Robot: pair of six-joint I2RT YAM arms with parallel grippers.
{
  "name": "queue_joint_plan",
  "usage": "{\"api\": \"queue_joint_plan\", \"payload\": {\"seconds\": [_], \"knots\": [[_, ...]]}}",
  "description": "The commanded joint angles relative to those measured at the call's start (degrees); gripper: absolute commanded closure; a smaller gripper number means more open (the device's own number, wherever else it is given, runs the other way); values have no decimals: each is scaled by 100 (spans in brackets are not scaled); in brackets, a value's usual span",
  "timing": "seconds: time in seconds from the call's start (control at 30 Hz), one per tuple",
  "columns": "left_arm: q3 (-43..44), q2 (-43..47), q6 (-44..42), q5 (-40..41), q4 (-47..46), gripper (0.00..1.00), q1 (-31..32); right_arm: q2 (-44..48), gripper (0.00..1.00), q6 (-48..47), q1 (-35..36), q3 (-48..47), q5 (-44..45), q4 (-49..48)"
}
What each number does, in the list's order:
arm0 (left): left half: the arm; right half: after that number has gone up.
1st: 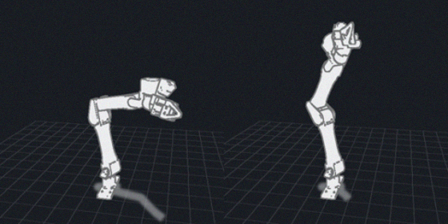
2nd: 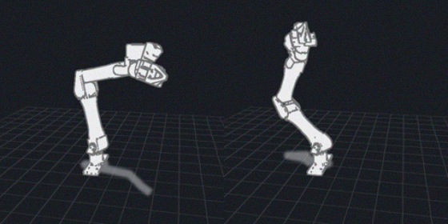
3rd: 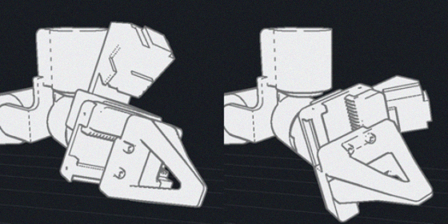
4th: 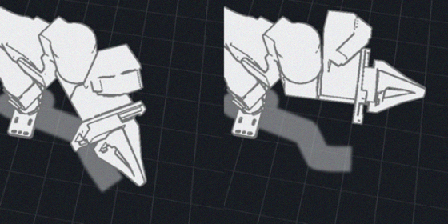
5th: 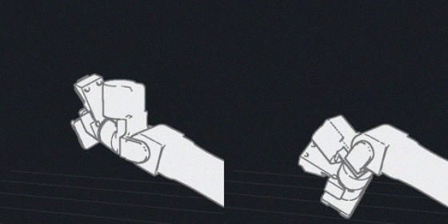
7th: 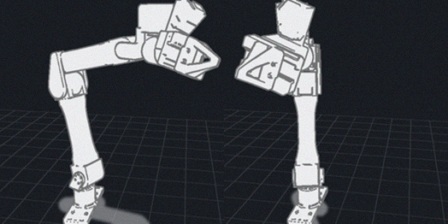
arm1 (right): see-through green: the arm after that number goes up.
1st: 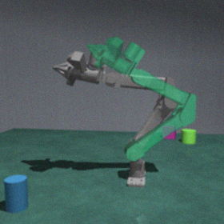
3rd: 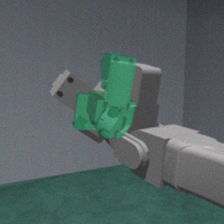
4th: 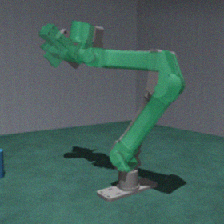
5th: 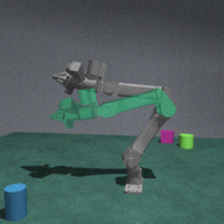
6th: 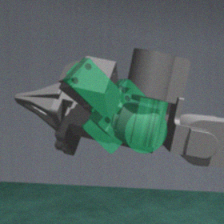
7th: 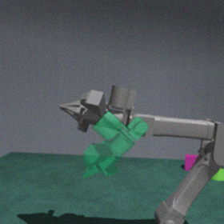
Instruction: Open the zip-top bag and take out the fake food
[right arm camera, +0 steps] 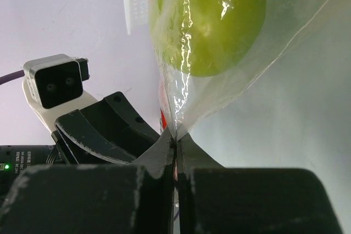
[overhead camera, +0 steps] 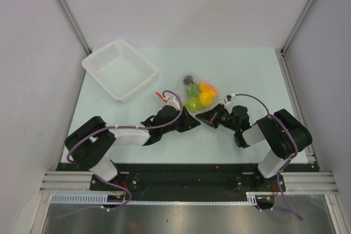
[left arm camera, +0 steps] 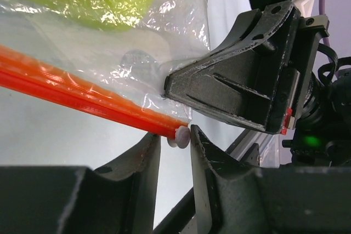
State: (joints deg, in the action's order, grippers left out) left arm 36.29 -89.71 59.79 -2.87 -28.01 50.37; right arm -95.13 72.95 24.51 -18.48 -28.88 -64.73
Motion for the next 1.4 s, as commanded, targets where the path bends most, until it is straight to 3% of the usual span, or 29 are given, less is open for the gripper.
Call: {"api": "queue_joint_plan", "payload": {"seconds": [0.0, 0.3, 0.47, 0.77, 0.97, 1.1, 1.13, 1.23, 1.37], "knots": [[10, 120, -125, 243, -47, 70, -62, 21, 100, 79, 36, 72, 23, -540], [-87, 366, -318, 586, 155, 100, -150, -304, 100, 317, 27, 195, -100, -1182], [-184, 534, -485, 587, -10, 100, -203, -418, 100, 168, 19, 292, -135, -1165], [-377, 586, -495, -301, -608, 100, -378, -278, 100, -281, -201, 380, -267, -664], [-544, 630, -266, -565, -706, 100, -546, 170, 100, -703, -280, 468, -381, -49], [-501, 499, -143, -776, -793, 100, -581, 556, 100, -1062, -263, 302, -434, 905], [-509, 420, -82, -854, -933, 100, -581, 696, 95, -1185, -254, 188, -451, 1144], [-579, 227, 181, -1066, -1380, 100, -555, 1022, 65, -1230, -140, 222, -224, 1690], [-676, 42, 533, -1136, -1777, 100, -441, 1785, 57, -1099, -52, 362, 32, 2366]]}}
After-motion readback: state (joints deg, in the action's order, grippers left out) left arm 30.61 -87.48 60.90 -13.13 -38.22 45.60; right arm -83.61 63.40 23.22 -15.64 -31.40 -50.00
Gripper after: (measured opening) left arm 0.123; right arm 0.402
